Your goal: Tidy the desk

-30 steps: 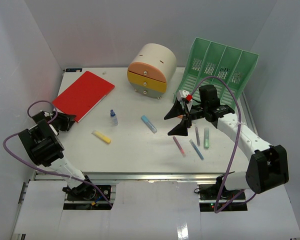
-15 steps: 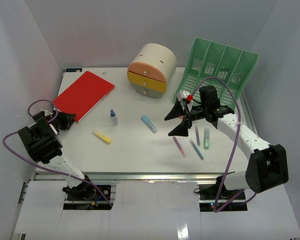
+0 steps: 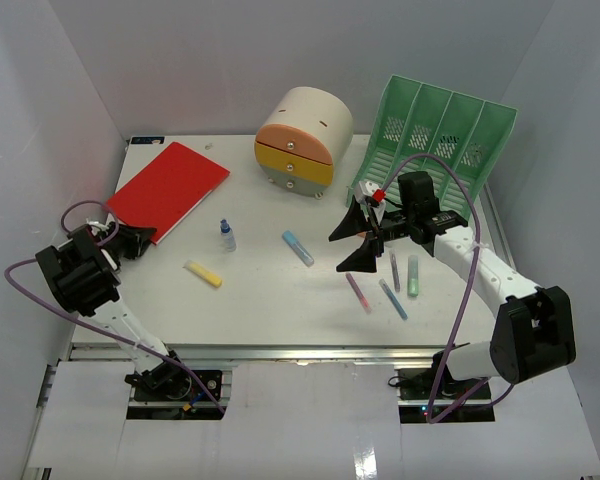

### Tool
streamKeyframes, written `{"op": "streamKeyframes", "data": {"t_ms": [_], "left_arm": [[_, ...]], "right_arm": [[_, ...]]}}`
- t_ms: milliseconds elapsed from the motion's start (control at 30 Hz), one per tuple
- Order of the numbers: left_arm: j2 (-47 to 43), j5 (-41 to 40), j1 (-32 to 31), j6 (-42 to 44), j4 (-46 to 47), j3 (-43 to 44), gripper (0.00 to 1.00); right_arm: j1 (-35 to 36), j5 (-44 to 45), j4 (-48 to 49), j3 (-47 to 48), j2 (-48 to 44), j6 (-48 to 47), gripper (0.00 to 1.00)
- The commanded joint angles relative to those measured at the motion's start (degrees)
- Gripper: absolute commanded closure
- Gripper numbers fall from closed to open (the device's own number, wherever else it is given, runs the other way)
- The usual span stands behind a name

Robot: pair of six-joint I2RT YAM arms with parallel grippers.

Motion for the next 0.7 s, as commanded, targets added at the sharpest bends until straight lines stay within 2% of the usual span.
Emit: {"op": "streamKeyframes", "data": {"t_ms": [0, 167, 300, 500, 600, 667], "left_arm": [[1.3, 3.2, 0.2, -1.4, 4.4, 0.9, 0.69], [3.3, 6.9, 0.2, -5.6, 10.1, -0.1, 0.88], [2.5, 10.2, 0.2, -10.3, 16.2, -0.8, 0.99], [0.3, 12.9, 0.2, -25.2, 28.5, -2.2, 1.0], [-0.4, 12.5, 0.2, -34.5, 38.7, -3.4, 1.0], [-0.4, 12.8, 0.2, -40.1, 42.1, -3.5, 1.0]], "right_arm": [[-0.4, -1.6, 2.1, -0.5, 0.6, 0.4, 0.09], [-0.4, -1.1, 2.3, -0.7, 1.1, 0.4, 0.09], [-0.4, 0.0, 4.1, -1.2, 1.3, 2.2, 0.08], [2.1, 5.6, 12.8, -1.9, 3.6, 14.2, 0.06], [5.6, 12.4, 10.8, 3.1, 7.7, 16.2, 0.03], [7.0, 17.6, 9.9, 6.9, 11.6, 19.3, 0.07]]}}
